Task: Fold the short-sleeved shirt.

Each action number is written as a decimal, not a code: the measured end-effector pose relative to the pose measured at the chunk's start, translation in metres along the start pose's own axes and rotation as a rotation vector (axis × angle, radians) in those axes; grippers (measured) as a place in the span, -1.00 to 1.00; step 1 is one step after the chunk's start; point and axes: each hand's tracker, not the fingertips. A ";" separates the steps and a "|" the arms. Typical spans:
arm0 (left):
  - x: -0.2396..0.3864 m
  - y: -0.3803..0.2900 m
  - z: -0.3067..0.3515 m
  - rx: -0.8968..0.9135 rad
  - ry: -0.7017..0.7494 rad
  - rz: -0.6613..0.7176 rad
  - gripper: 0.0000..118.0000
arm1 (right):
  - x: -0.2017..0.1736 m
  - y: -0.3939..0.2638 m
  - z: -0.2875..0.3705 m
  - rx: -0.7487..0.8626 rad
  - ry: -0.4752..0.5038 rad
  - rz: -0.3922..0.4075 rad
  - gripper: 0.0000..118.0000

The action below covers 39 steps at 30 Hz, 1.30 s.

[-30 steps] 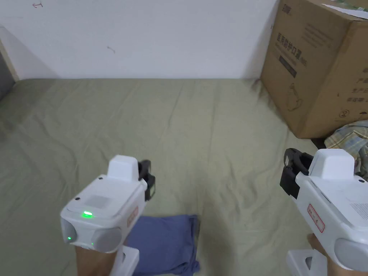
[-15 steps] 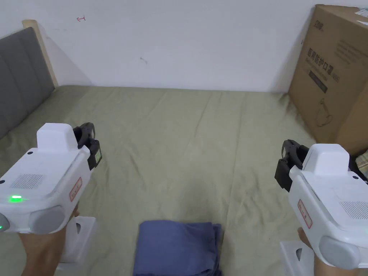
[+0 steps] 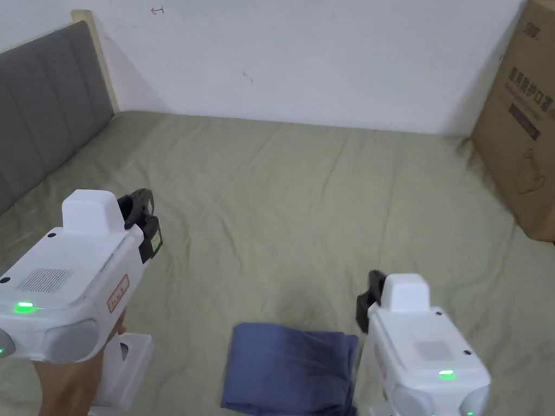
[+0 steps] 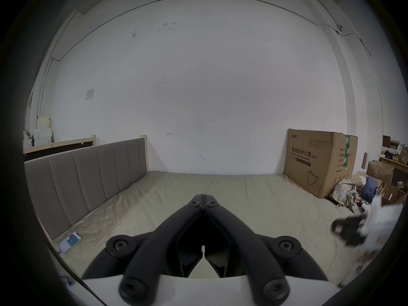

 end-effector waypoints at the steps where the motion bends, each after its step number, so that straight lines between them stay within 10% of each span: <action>1: -0.002 -0.001 0.000 -0.008 -0.003 0.004 -1.00 | -0.009 -0.014 -0.010 -0.030 0.012 -0.001 -1.00; 18: -0.015 -0.086 -0.031 -0.381 -0.169 0.175 -0.99 | -0.035 -0.153 -0.071 -0.305 -0.001 0.075 -1.00; 21: -0.012 -0.115 -0.050 -0.516 -0.231 0.319 -0.58 | -0.033 -0.151 -0.071 -0.310 -0.003 0.027 -1.00; 24: -0.007 -0.149 -0.075 -0.703 -0.272 0.457 0.56 | -0.032 -0.150 -0.071 -0.313 0.000 0.026 -1.00; 26: -0.001 -0.170 -0.093 -0.824 -0.301 0.501 0.93 | -0.028 -0.148 -0.071 -0.322 0.010 -0.005 -1.00; 32: 0.016 -0.215 -0.131 -1.010 -0.383 0.492 0.79 | -0.022 -0.146 -0.072 -0.336 0.033 -0.025 -1.00; 39: 0.029 -0.232 -0.135 -1.058 -0.450 0.473 -0.52 | -0.019 -0.144 -0.073 -0.345 0.057 -0.033 -1.00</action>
